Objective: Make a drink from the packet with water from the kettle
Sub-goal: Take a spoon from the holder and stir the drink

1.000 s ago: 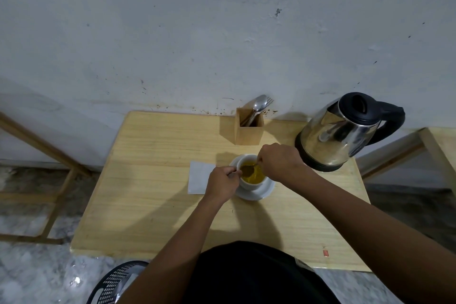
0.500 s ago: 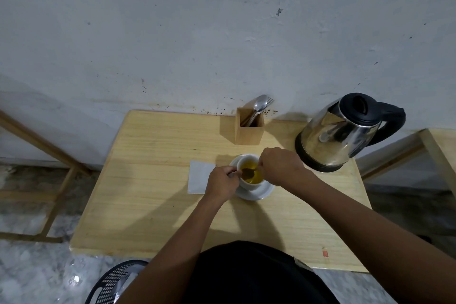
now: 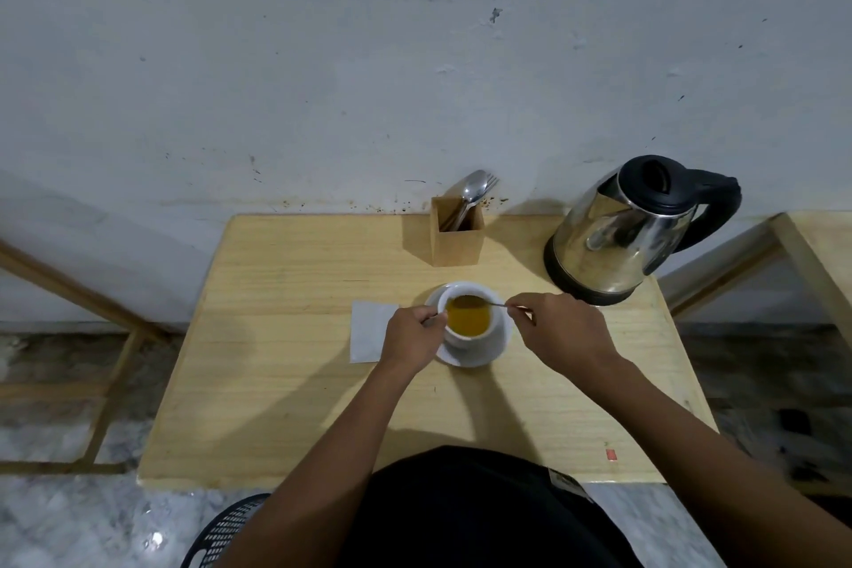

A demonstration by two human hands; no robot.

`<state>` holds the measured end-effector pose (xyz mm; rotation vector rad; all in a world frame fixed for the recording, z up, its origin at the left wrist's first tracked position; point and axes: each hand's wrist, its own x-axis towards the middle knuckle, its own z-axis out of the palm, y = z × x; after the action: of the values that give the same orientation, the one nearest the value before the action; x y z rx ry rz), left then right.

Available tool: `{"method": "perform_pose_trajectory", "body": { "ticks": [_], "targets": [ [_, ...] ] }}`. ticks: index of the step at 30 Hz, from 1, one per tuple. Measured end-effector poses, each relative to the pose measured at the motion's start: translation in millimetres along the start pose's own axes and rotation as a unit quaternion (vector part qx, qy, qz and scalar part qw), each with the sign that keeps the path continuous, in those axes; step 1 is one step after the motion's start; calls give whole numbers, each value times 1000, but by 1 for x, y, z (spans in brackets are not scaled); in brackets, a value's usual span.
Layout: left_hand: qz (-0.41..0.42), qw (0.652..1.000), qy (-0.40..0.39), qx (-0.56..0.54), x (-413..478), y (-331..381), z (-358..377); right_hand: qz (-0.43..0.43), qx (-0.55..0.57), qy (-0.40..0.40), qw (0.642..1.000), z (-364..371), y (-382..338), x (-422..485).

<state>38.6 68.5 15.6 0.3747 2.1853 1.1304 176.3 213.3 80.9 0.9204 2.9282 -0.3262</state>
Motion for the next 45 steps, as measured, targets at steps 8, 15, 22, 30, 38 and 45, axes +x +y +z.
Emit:
{"method": "perform_pose_trajectory", "body": {
  "ticks": [8,15,22,30,38,45],
  "targets": [
    [20,1000,5,23,3,0,0,24,147,66,987,36,17,-36],
    [26,999,3,35,4,0,0,34,200,103,974,47,9,-49],
    [30,999,2,37,3,1,-1,80,204,100,971,52,9,-54],
    [30,999,4,42,5,-1,0,99,253,107,956,48,2,-58],
    [25,999,5,40,3,0,0,107,246,124,955,49,-1,-58],
    [31,999,5,35,2,1,0,119,255,110,953,53,1,-63]
  ]
}}
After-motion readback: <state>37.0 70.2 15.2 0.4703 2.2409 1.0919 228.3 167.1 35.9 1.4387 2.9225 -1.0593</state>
